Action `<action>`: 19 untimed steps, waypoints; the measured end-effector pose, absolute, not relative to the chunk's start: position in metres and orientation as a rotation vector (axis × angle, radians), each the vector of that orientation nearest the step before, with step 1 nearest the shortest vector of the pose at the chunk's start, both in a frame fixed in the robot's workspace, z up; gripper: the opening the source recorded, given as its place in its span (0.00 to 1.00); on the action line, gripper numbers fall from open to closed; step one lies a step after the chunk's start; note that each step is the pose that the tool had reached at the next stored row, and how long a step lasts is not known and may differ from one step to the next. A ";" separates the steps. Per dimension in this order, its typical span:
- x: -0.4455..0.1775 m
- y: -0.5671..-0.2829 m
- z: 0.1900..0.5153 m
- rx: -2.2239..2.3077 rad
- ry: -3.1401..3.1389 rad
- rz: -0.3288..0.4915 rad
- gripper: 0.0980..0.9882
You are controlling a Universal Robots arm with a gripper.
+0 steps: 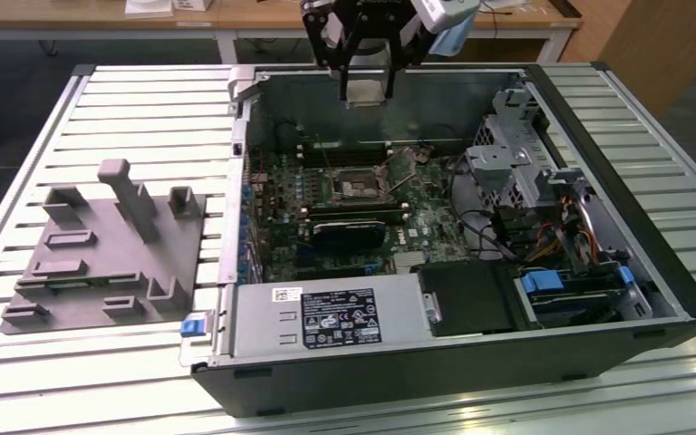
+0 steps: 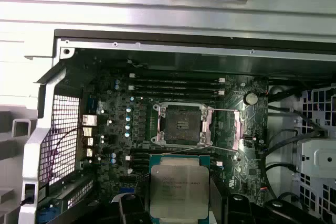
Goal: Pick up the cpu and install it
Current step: 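Place the cpu into insertion slot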
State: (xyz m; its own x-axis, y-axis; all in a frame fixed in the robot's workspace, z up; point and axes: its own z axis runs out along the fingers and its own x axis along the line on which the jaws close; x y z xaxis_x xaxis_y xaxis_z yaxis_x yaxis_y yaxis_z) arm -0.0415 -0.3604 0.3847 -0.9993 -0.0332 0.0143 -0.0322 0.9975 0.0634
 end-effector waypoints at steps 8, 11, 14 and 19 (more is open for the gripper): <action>-0.041 -0.362 0.384 0.051 -3.124 -0.099 0.50; -0.041 -0.363 0.384 0.051 -3.124 -0.099 0.50; -0.041 -0.364 0.384 0.051 -3.124 -0.099 0.50; -0.041 -0.365 0.383 0.051 -3.124 -0.099 0.50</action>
